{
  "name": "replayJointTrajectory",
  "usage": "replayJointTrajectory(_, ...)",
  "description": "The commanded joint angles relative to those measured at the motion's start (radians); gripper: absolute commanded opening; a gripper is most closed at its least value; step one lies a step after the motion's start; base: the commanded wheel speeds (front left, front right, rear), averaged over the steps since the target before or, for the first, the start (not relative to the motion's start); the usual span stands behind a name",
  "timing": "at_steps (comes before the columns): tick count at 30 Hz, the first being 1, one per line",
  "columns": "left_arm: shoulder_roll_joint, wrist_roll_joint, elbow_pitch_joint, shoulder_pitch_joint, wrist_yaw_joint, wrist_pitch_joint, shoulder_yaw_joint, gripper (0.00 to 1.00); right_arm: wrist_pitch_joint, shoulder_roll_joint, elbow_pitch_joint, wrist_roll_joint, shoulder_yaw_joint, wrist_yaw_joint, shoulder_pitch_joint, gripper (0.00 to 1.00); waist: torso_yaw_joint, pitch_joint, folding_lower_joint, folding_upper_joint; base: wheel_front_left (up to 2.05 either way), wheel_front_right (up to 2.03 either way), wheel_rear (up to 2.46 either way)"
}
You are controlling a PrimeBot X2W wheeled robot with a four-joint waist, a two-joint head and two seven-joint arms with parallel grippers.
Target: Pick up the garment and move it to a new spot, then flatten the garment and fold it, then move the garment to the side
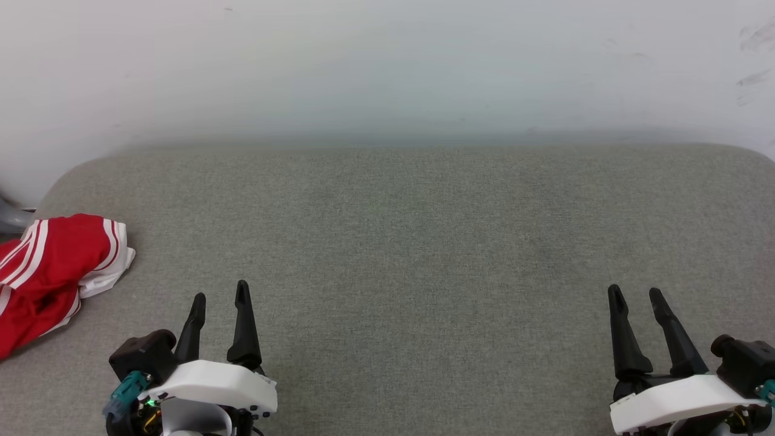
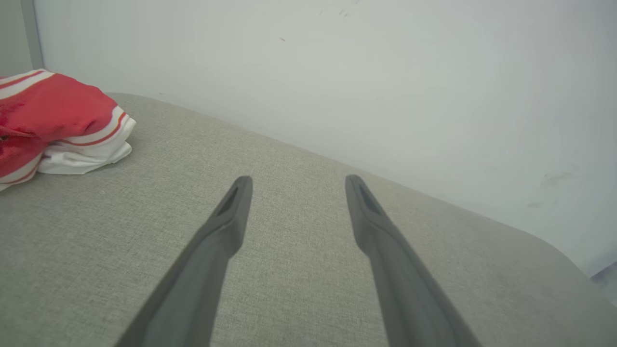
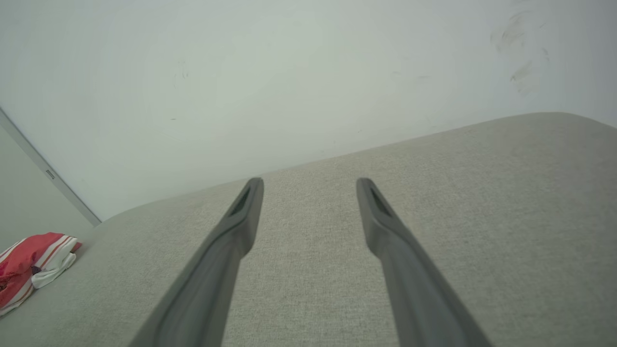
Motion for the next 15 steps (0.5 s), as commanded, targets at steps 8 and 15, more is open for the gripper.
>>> replayJointTrajectory(8, 0.006, 0.094, -0.016, 0.007, 0.008, -0.027, -0.013, 1.00, -0.027, -0.002, -0.023, -0.093, 0.004, 0.000, 0.006, 1.00, 0.001, 0.001, 0.0000, 0.0000, 0.00, 0.00, 0.00)
replayJointTrajectory(15, 0.002, 0.156, -0.021, 0.016, 0.014, -0.043, -0.020, 1.00, -0.042, -0.002, -0.034, -0.156, 0.001, 0.000, 0.015, 1.00, 0.002, 0.000, 0.0000, 0.0000, 0.00, 0.00, 0.00)
